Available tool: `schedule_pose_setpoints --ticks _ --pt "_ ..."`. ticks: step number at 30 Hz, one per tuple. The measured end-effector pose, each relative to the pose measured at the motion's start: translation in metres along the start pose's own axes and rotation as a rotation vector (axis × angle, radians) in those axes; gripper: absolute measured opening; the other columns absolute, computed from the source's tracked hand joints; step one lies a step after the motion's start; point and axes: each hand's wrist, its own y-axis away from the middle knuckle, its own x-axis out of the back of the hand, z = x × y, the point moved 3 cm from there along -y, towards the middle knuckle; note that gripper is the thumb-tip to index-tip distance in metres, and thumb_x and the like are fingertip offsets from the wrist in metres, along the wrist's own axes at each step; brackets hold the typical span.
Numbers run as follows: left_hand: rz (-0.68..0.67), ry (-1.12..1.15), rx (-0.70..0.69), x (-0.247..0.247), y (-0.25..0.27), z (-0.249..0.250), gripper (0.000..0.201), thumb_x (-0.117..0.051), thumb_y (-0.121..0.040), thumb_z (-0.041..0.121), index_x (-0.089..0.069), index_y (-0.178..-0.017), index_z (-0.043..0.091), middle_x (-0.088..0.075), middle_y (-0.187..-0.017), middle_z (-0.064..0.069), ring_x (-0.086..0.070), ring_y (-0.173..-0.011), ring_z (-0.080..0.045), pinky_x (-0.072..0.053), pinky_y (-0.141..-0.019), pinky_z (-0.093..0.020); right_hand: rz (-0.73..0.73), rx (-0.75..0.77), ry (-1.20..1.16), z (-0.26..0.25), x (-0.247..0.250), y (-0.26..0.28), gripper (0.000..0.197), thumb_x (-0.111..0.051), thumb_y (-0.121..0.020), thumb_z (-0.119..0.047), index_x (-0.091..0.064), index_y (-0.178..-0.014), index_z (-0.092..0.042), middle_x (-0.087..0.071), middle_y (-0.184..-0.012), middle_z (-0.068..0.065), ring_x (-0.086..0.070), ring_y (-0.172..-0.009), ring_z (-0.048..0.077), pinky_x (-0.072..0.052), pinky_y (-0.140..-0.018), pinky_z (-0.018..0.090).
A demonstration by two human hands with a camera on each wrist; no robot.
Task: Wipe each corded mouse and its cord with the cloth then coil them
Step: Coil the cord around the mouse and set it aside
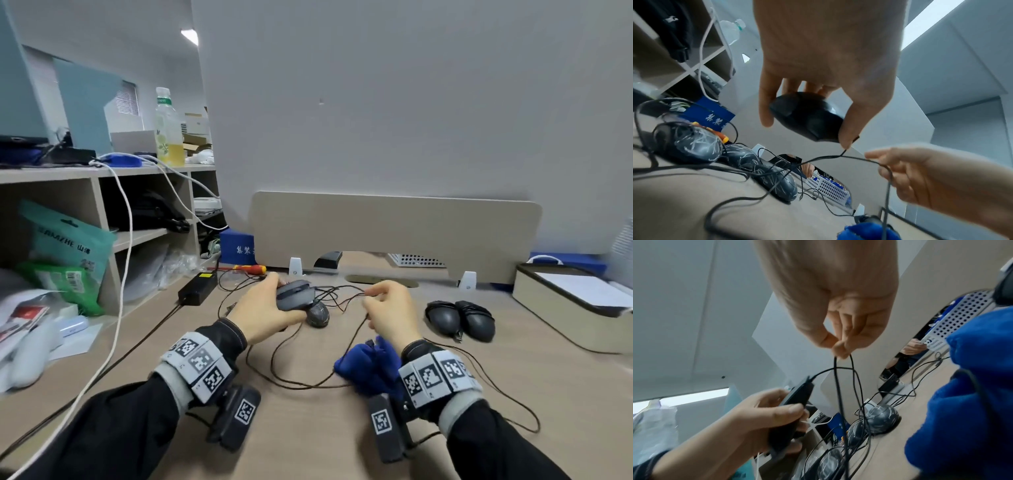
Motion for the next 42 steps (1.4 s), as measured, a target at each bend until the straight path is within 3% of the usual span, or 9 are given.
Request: schedule_pose_setpoints --ticks 5,9,14,18,20,27,32,38,42 --pt "-0.186 0.651 0.189 -0.01 -0.003 0.0 0.028 -0.067 -0.091 0.029 -0.058 -0.111 0.01 -0.065 -0.098 -0.013 -0.066 -0.087 -0.026 -0.059 -0.074 -0.049 -0.091 0.023 0.303 0.007 0.011 -0.006 0.036 -0.057 -0.086 -0.016 -0.062 -0.121 -0.022 -0.058 -0.126 0.004 -0.062 -0.101 0.02 -0.05 -0.087 0.033" --pt "-0.249 0.946 0.249 -0.032 0.004 0.015 0.038 -0.065 -0.087 0.039 -0.061 -0.106 0.006 -0.067 -0.085 -0.014 -0.064 -0.069 -0.024 -0.054 -0.049 -0.03 -0.107 0.295 0.141 -0.012 -0.003 0.002 0.054 -0.059 -0.089 -0.016 -0.047 -0.141 -0.023 -0.047 -0.136 -0.009 -0.043 -0.129 0.009 -0.036 -0.109 0.032" --pt "-0.164 1.076 0.437 -0.057 0.003 0.013 0.044 -0.048 -0.097 0.047 -0.067 -0.1 0.008 -0.066 -0.075 -0.012 -0.057 -0.056 -0.022 -0.043 -0.044 -0.022 -0.096 0.266 -0.055 -0.005 -0.017 -0.005 0.018 -0.054 -0.1 -0.024 -0.068 -0.092 -0.018 -0.068 -0.08 -0.006 -0.06 -0.074 0.007 -0.044 -0.072 0.027" --pt "-0.157 1.125 0.511 -0.072 -0.007 0.006 0.051 -0.047 -0.096 0.05 -0.063 -0.119 0.007 -0.066 -0.101 -0.02 -0.07 -0.069 -0.03 -0.054 -0.05 -0.029 -0.115 0.308 -0.129 0.0 -0.031 -0.004 0.019 -0.053 -0.101 -0.017 -0.072 -0.099 -0.012 -0.061 -0.063 -0.016 -0.055 -0.06 0.003 -0.051 -0.059 0.031" --pt "-0.19 1.161 0.49 -0.075 -0.01 0.002 0.048 -0.052 -0.095 0.047 -0.061 -0.126 0.012 -0.064 -0.109 -0.02 -0.073 -0.08 -0.035 -0.053 -0.049 -0.027 -0.166 0.314 -0.151 0.0 -0.038 -0.004 0.019 -0.054 -0.101 -0.013 -0.072 -0.105 -0.012 -0.059 -0.055 -0.024 -0.053 -0.053 -0.002 -0.046 -0.049 0.018" --pt "-0.237 1.13 0.432 -0.086 -0.021 -0.013 0.037 -0.049 -0.099 0.034 -0.057 -0.127 0.012 -0.069 -0.103 -0.016 -0.073 -0.086 -0.037 -0.055 -0.051 -0.035 -0.303 0.334 -0.117 -0.001 -0.047 -0.005 0.025 -0.05 -0.099 -0.003 -0.071 -0.113 -0.005 -0.057 -0.063 -0.021 -0.054 -0.055 -0.01 -0.038 -0.056 0.006" --pt "-0.091 1.039 0.395 -0.091 -0.026 -0.021 0.029 -0.049 -0.1 0.034 -0.056 -0.116 0.011 -0.063 -0.082 -0.012 -0.064 -0.054 -0.022 -0.048 -0.043 -0.029 -0.388 0.365 -0.105 -0.001 -0.056 0.003 0.024 -0.046 -0.099 0.001 -0.069 -0.104 0.006 -0.052 -0.057 0.004 -0.043 -0.049 0.006 -0.038 -0.054 0.019" --pt "-0.132 1.066 0.336 -0.093 -0.02 -0.02 0.034 -0.049 -0.1 0.045 -0.054 -0.113 0.014 -0.065 -0.075 -0.004 -0.063 -0.054 -0.02 -0.042 -0.042 -0.023 -0.333 0.208 -0.244 0.012 -0.058 0.003 0.018 -0.064 -0.095 -0.01 -0.072 -0.088 0.004 -0.05 -0.045 0.0 -0.041 -0.036 0.006 -0.034 -0.038 0.018" --pt "-0.15 1.066 0.346 -0.094 -0.018 -0.019 0.02 -0.06 -0.094 0.02 -0.046 -0.107 0.013 -0.062 -0.066 -0.004 -0.06 -0.051 -0.023 -0.037 -0.038 -0.022 -0.389 0.192 -0.22 0.014 -0.059 0.004 0.013 -0.064 -0.094 -0.006 -0.069 -0.086 0.004 -0.051 -0.041 -0.009 -0.042 -0.036 0.002 -0.032 -0.038 0.013"
